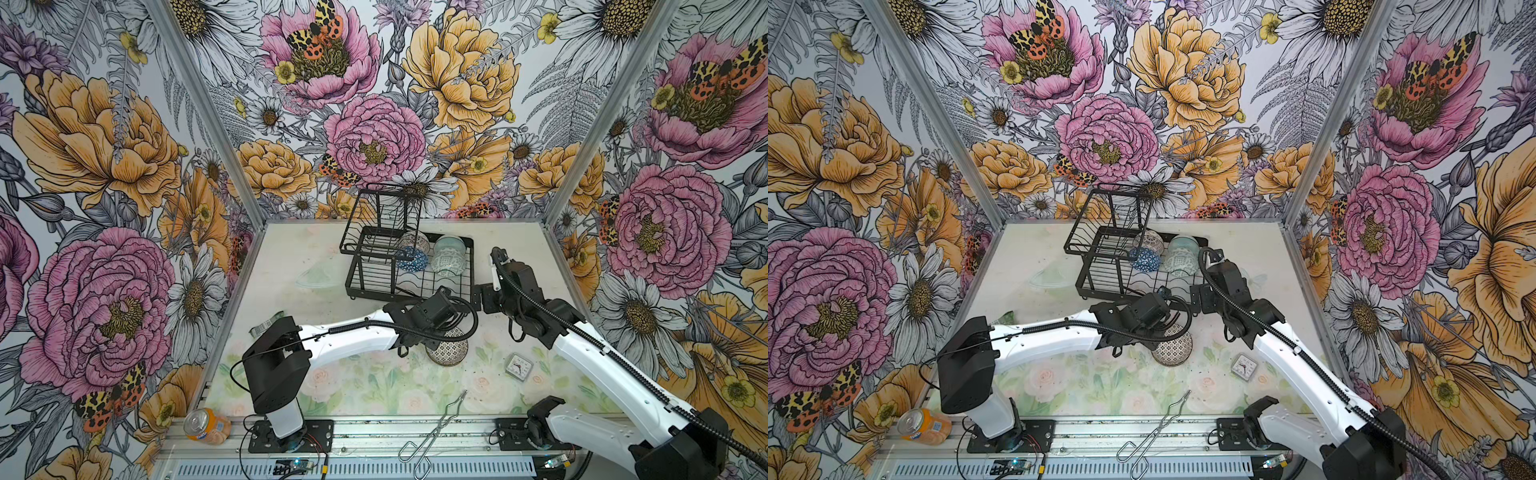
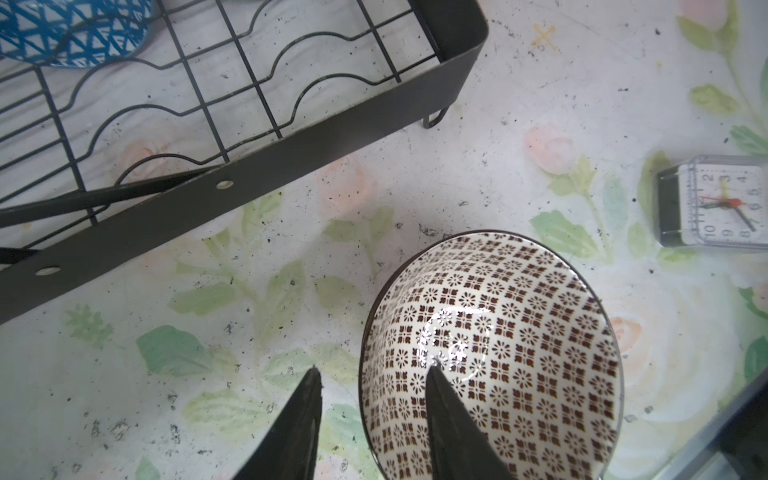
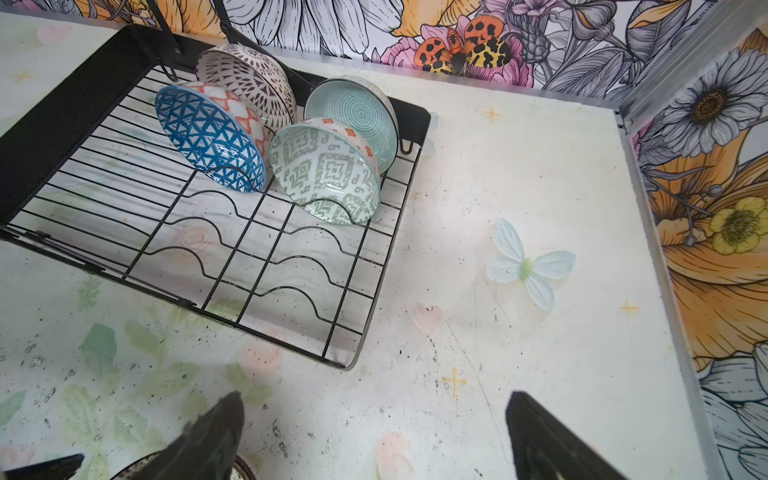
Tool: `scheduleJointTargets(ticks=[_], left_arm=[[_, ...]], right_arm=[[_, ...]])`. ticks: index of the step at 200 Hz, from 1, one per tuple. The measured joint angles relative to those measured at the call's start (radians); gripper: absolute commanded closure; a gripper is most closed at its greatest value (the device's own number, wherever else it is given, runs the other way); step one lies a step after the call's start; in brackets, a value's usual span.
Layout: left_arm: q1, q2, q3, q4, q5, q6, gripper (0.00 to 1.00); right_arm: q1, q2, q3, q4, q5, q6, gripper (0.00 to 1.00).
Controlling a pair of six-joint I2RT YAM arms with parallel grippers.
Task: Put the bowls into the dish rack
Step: 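Grasp the brown-patterned bowl rim with the left gripper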
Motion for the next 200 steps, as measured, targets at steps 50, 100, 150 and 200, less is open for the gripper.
scheduleJointTargets(ticks=[50, 100, 150, 200], left_arm=[[0.004, 0.034, -0.017, 0.015, 0.042, -0.009, 0.63], [0.008, 0.043, -0.018, 0.018, 0.054, -0.023, 0.74], [0.017, 0.047, -0.017, 0.023, 0.056, -0.026, 0.87], [0.023, 0.036, -0.015, 0.031, 0.059, -0.026, 0.95]], right_arm=[[-0.005, -0.012, -0.008, 0.0, 0.0, 0.0, 0.01], [-0.006, -0.027, -0.01, 0.0, -0.004, 0.0, 0.0], [-0.006, -0.029, -0.011, 0.0, -0.004, 0.0, 0.0], [-0.013, -0.03, -0.011, 0.0, -0.008, 0.0, 0.0]])
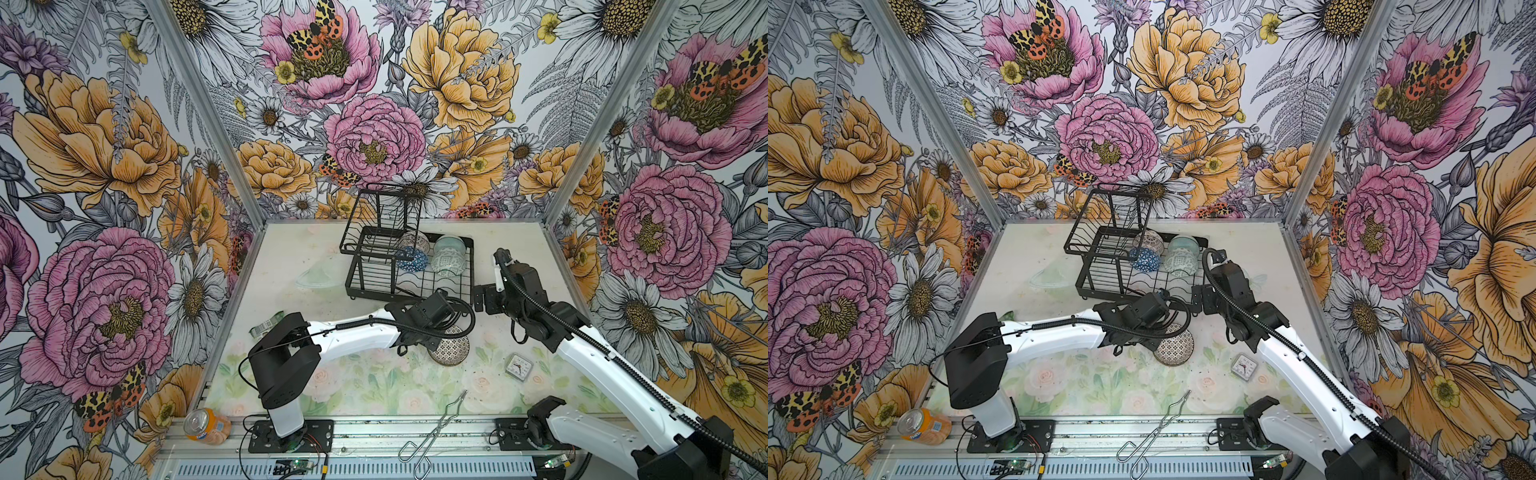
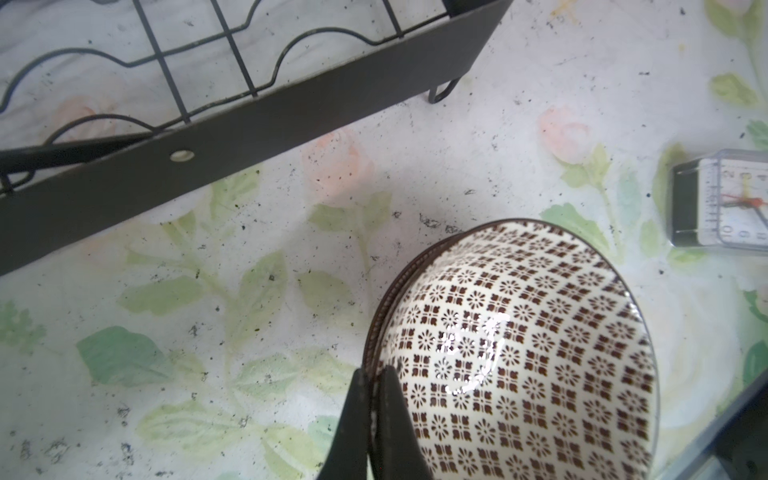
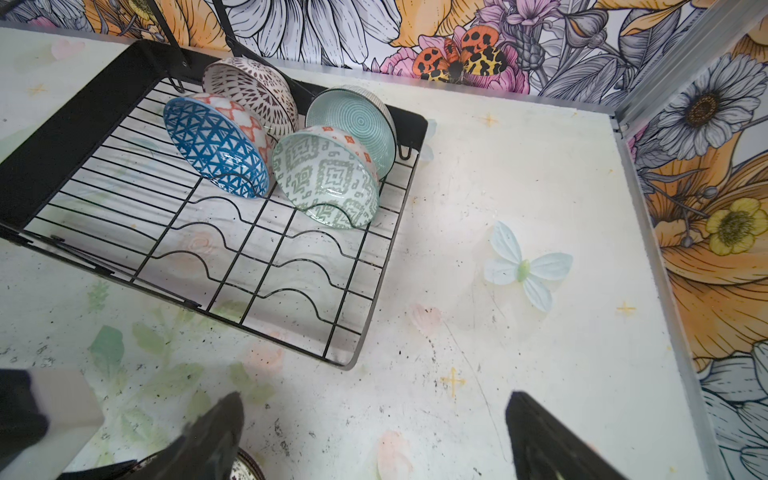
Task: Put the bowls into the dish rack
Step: 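Grasp the brown-patterned bowl rim with the left gripper, then lift the brown-patterned bowl with left gripper while right gripper grasps its rim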
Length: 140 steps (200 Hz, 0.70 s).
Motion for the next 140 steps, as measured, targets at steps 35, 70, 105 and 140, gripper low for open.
scheduleJointTargets(ticks=[35, 70, 105, 140], left_arm=[[0.004, -0.011, 0.0, -0.01, -0.002, 0.0, 1.0], [0.008, -0.058, 0.0, -0.034, -0.003, 0.007, 1.0], [0.025, -0.142, 0.0, -0.039, -0.003, 0.011, 1.0], [0.05, -0.304, -0.09, 0.101, -0.029, 0.011, 1.0]], right_arm=[[0.0, -0.006, -0.001, 0.0, -0.002, 0.0, 0.01], [-0.001, -0.018, -0.001, 0.0, -0.015, 0.0, 0.0], [-0.005, -0.039, -0.001, -0.004, -0.039, 0.0, 0.01], [-0.006, -0.096, -0.001, -0.007, -0.1, 0.026, 0.01]])
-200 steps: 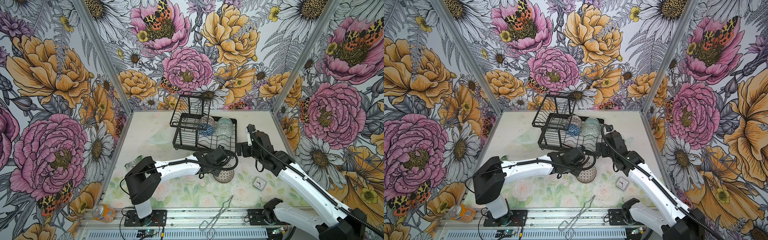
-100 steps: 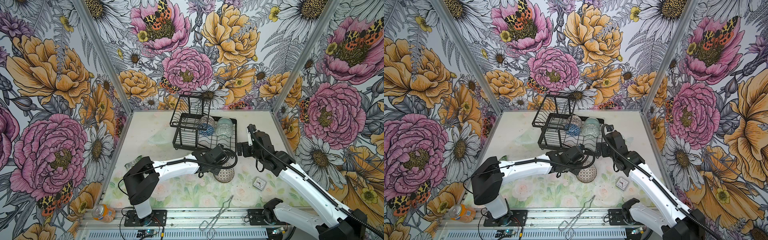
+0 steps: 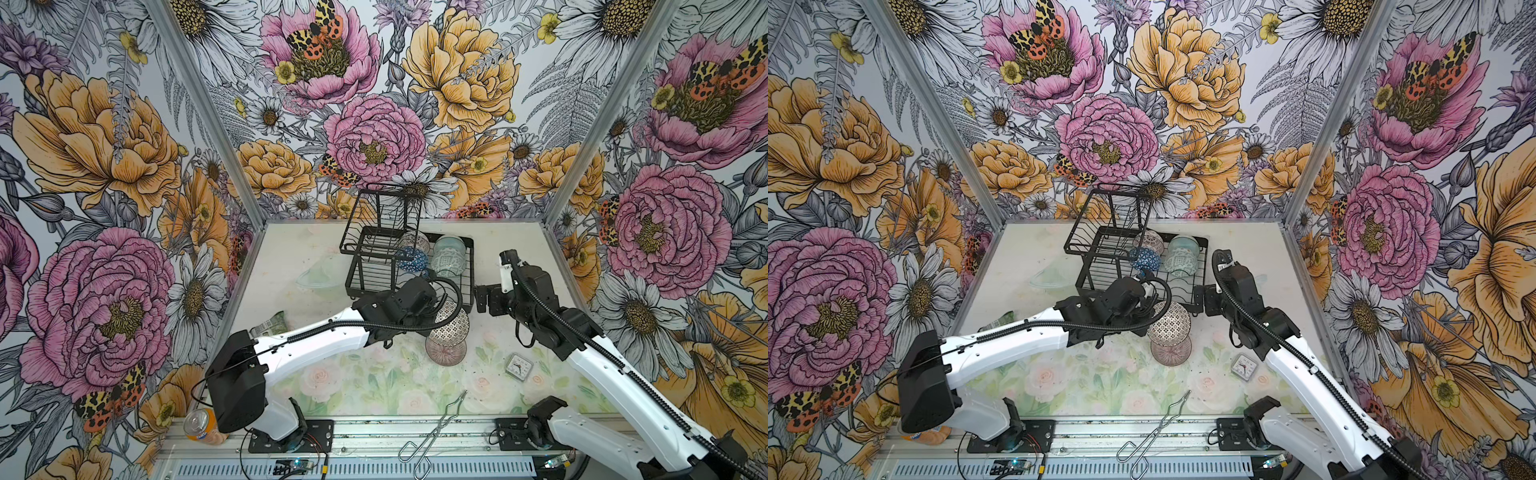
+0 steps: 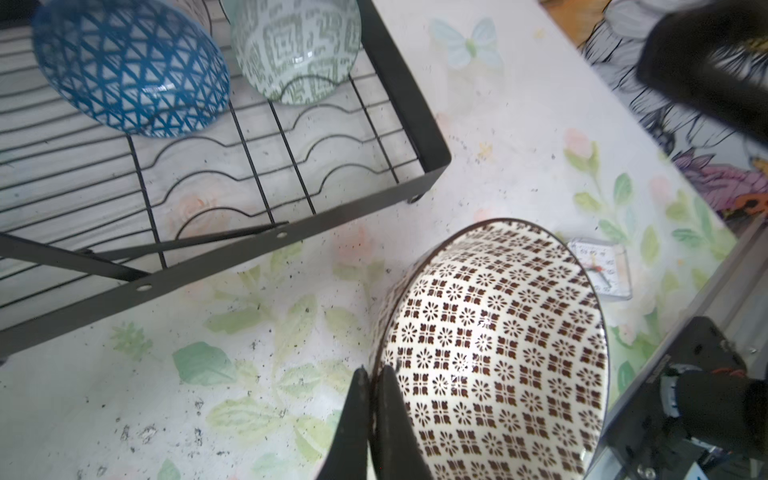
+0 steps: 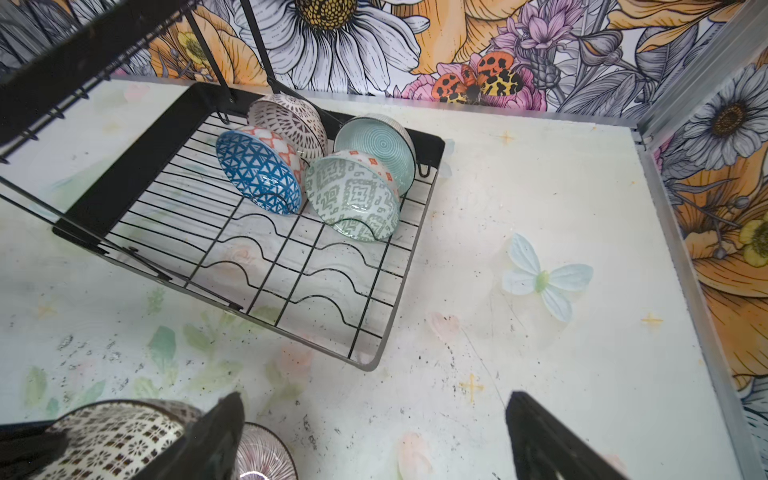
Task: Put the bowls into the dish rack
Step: 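Lift the brown-patterned bowl with left gripper while right gripper grasps its rim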
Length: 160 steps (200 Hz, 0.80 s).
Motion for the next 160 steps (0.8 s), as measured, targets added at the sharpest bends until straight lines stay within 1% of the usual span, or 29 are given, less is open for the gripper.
scheduleJointTargets(ticks=[22, 36, 60, 83, 107, 126, 160], left_arm=[[0.004, -0.125, -0.125, 0.134, -0.082, 0.0, 1.0], [0.003, -0.174, -0.191, 0.208, -0.142, 0.0, 1.0], [0.0, -0.208, -0.275, 0.326, -0.232, 0.005, 1.0], [-0.014, -0.208, -0.323, 0.42, -0.314, 0.018, 1.0], [-0.036, -0.208, -0.359, 0.525, -0.373, 0.035, 1.0], [-0.048, -0.208, -0.376, 0.604, -0.407, 0.053, 1.0], [-0.062, -0.208, -0.387, 0.721, -0.447, 0.077, 1.0]], right_arm=[[0.0, -0.019, 0.0, 0.002, -0.073, 0.034, 0.0], [0.0, -0.029, 0.0, 0.01, -0.126, 0.06, 0.01], [0.007, -0.048, 0.0, 0.051, -0.217, 0.111, 0.01], [0.041, -0.044, 0.0, 0.104, -0.262, 0.156, 0.01], [0.1, -0.016, 0.0, 0.152, -0.266, 0.187, 0.01], [0.145, 0.031, 0.0, 0.182, -0.248, 0.204, 0.02], [0.206, 0.124, 0.002, 0.214, -0.149, 0.244, 0.07]])
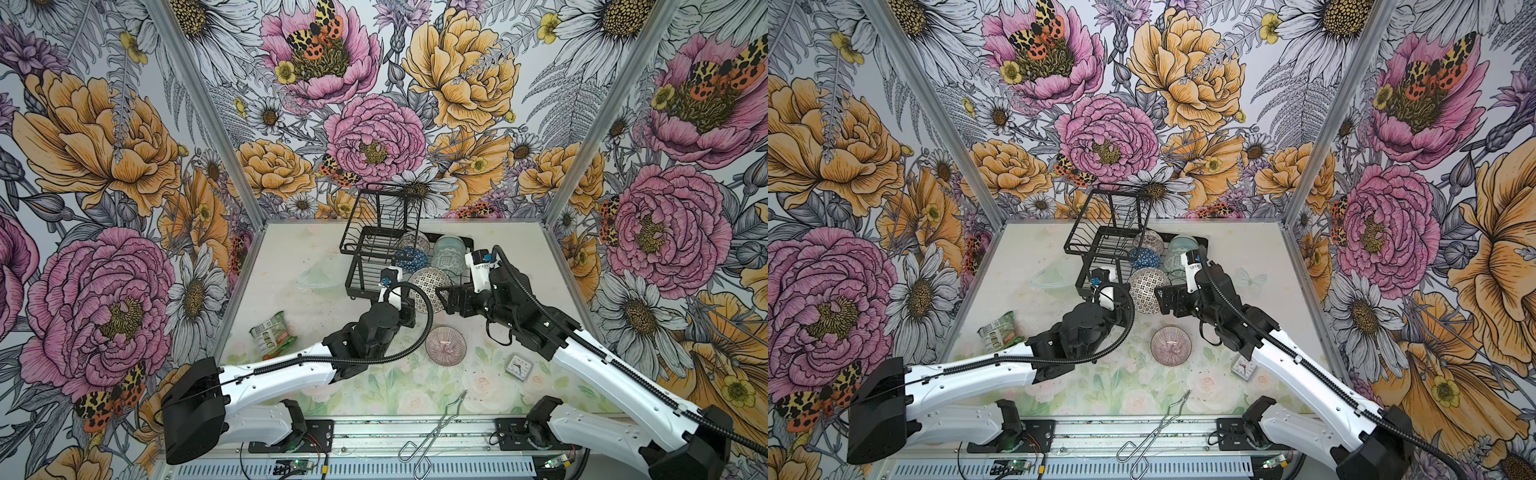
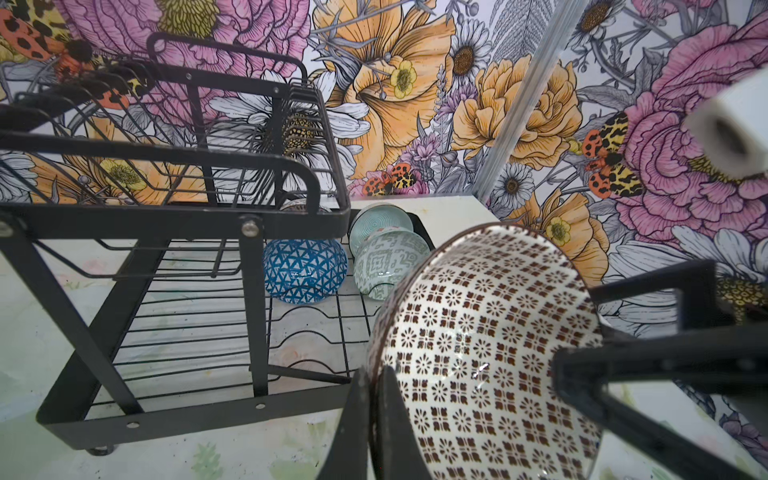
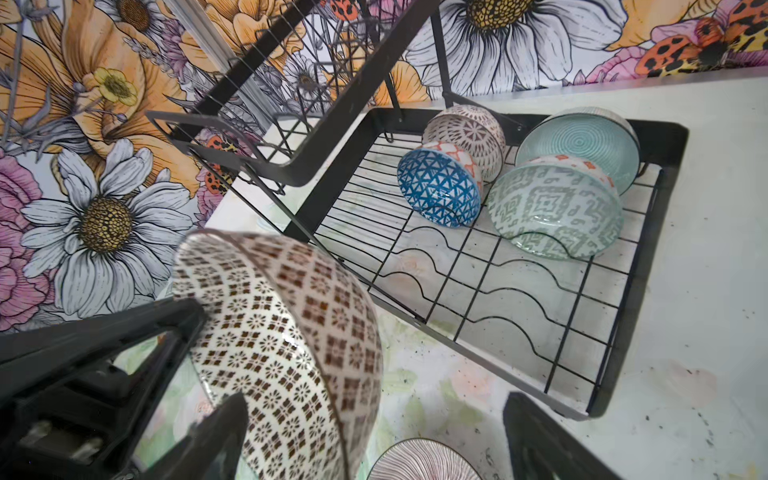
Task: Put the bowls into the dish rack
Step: 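Lift the brown-patterned bowl with left gripper while right gripper grasps its rim, then carry the brown-patterned bowl with right gripper toward the rack while left gripper releases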
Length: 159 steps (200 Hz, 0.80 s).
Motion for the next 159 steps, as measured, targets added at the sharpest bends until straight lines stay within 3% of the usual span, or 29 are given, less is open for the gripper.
scheduleJointTargets(ticks=[60, 101, 159], left_arm=[[-0.01, 0.022, -0.02, 0.143, -0.024, 0.029, 1.0], [-0.017, 0.042, -0.03, 0.194, -0.024, 0.054, 1.0], [-0.016, 0.047, -0.034, 0.205, -0.043, 0.071, 1.0]], right_arm=[[0.008, 0.076, 0.033, 0.067, 0.081, 0.062, 0.27], [0.008, 0.115, 0.04, 0.121, 0.079, 0.089, 0.55], [0.018, 0.138, 0.045, 0.151, 0.053, 0.09, 0.79]])
